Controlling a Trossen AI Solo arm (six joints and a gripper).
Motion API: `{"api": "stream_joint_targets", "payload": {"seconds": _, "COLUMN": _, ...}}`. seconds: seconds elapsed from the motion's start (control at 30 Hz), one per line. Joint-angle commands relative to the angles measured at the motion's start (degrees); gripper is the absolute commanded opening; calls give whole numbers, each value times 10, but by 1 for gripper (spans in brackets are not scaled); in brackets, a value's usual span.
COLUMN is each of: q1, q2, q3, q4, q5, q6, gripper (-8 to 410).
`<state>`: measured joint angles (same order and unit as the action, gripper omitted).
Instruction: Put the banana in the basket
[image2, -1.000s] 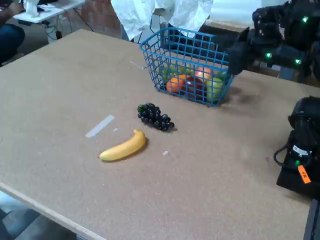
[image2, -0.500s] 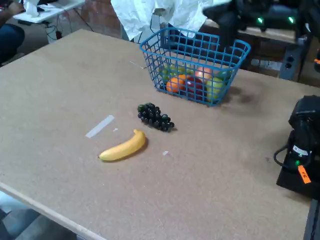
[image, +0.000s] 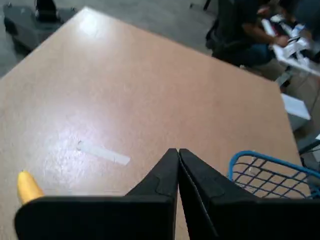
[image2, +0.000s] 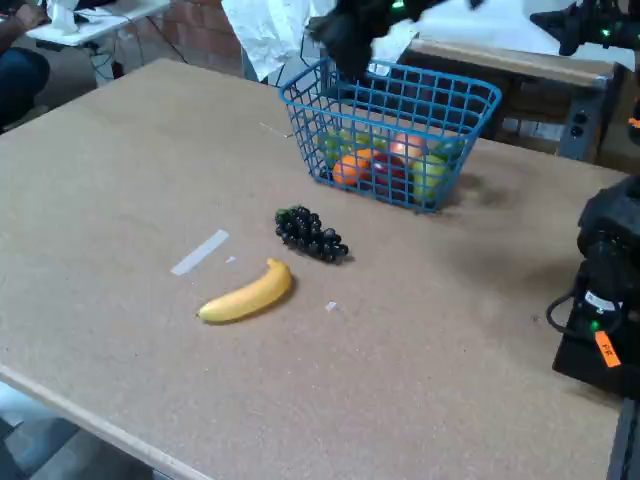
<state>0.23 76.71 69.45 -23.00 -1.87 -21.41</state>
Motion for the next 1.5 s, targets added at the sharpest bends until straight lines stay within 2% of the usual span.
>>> {"api": "stream_joint_targets", "payload": {"seconds": 0.0, "q1": 2, "q2": 77, "q3": 61, "q4": -40, "q5": -7, "q6": -22, "gripper": 0}}
{"api": "stream_joint_targets", "payload": {"seconds": 0.17, "q1": 5, "q2": 156, "q3": 111, "q4": -80, "q5": -8, "q6": -45, "gripper": 0}}
{"api": "stream_joint_targets", "payload": {"seconds": 0.33, "q1": 9, "q2": 226, "q3": 120, "q4": -115, "q5": -7, "q6": -89, "gripper": 0}}
{"api": "stream_joint_targets", "payload": {"seconds": 0.6, "q1": 14, "q2": 306, "q3": 120, "q4": -144, "q5": -7, "q6": -82, "gripper": 0}}
{"api": "stream_joint_targets", "payload": {"seconds": 0.73, "q1": 18, "q2": 314, "q3": 120, "q4": -136, "q5": -7, "q6": -55, "gripper": 0}}
{"api": "stream_joint_targets", "payload": {"seconds": 0.9, "q1": 19, "q2": 309, "q3": 120, "q4": -136, "q5": -13, "q6": -54, "gripper": 9}}
{"api": "stream_joint_targets", "payload": {"seconds": 1.0, "q1": 19, "q2": 308, "q3": 120, "q4": -134, "q5": -69, "q6": -31, "gripper": 41}}
{"api": "stream_joint_targets", "payload": {"seconds": 1.07, "q1": 20, "q2": 308, "q3": 120, "q4": -133, "q5": -88, "q6": -12, "gripper": 75}}
{"api": "stream_joint_targets", "payload": {"seconds": 1.3, "q1": 30, "q2": 308, "q3": 120, "q4": -146, "q5": -88, "q6": 8, "gripper": 236}}
{"api": "stream_joint_targets", "payload": {"seconds": 1.47, "q1": 61, "q2": 309, "q3": 120, "q4": -149, "q5": -87, "q6": 0, "gripper": 320}}
